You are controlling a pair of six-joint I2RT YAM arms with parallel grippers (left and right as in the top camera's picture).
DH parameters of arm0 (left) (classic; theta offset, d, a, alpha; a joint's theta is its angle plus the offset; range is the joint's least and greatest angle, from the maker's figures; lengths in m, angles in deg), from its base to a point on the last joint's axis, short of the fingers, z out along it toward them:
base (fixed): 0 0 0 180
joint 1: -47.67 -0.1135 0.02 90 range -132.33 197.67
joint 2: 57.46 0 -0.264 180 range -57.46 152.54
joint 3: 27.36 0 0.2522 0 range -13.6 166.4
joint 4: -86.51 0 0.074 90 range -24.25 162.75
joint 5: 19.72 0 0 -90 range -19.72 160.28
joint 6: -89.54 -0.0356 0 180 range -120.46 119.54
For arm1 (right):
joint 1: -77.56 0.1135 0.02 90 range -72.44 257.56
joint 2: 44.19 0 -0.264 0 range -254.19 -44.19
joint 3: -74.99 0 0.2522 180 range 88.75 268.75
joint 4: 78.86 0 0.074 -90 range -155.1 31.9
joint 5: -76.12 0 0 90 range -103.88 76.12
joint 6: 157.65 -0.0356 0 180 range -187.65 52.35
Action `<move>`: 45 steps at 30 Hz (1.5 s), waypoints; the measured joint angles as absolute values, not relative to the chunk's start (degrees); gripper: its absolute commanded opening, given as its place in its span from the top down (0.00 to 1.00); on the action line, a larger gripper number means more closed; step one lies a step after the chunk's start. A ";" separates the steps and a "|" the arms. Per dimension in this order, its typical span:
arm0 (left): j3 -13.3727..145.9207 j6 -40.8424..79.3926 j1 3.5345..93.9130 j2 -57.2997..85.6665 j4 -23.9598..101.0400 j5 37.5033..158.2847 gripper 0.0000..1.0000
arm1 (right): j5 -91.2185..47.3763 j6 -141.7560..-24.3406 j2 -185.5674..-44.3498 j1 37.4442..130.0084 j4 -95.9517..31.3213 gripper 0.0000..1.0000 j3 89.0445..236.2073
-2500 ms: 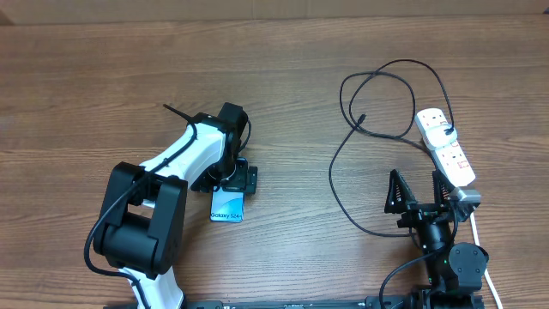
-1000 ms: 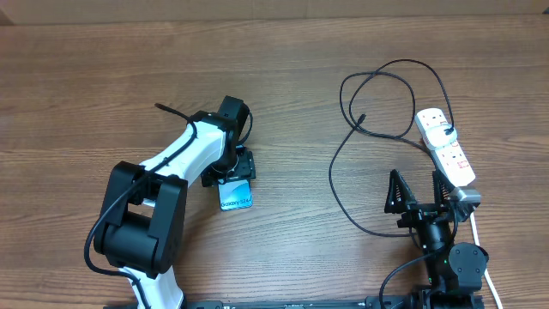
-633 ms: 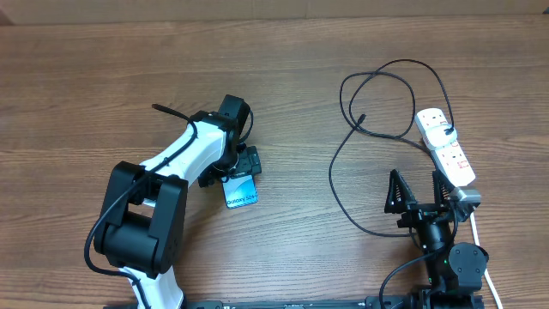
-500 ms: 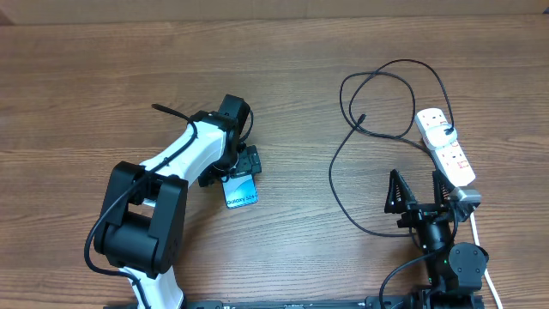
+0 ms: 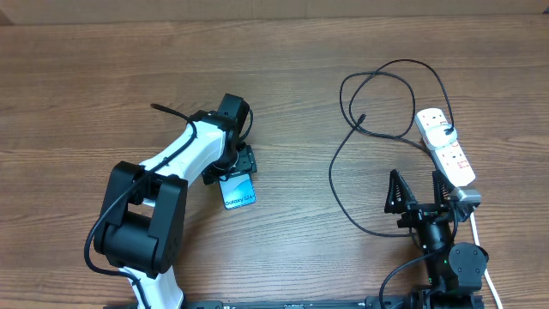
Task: Plug charger to phone and switch on socket
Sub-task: 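Close the left gripper on the phone's top edge, then lift the phone with the left gripper and tilt it upright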
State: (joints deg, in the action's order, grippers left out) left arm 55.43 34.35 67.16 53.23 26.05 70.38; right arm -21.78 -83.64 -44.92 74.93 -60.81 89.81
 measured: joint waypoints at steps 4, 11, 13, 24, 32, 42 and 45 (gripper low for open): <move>55.56 34.35 67.14 53.23 25.83 70.42 0.35 | -21.76 -83.64 -44.92 74.93 -60.81 0.00 89.81; 55.74 34.32 67.05 53.23 25.55 70.79 0.40 | -21.78 -83.64 -44.92 74.93 -60.81 0.00 89.81; 55.85 34.35 66.81 53.23 25.22 71.25 0.42 | -21.78 -83.66 -44.92 74.93 -60.81 0.00 89.81; 58.80 33.47 64.80 55.31 17.66 77.04 0.45 | -21.78 -83.66 -44.92 74.93 -60.83 0.00 89.81; 61.07 28.77 63.73 56.25 17.44 86.88 0.46 | -21.78 -83.64 -44.92 74.93 -60.81 0.00 89.81; 61.47 22.85 63.16 56.25 17.50 99.29 0.46 | -21.76 -83.64 -44.92 74.93 -60.78 0.00 89.81; 61.47 21.30 62.53 56.25 17.94 103.95 0.46 | -21.78 -83.68 -44.92 74.93 -60.81 0.00 89.81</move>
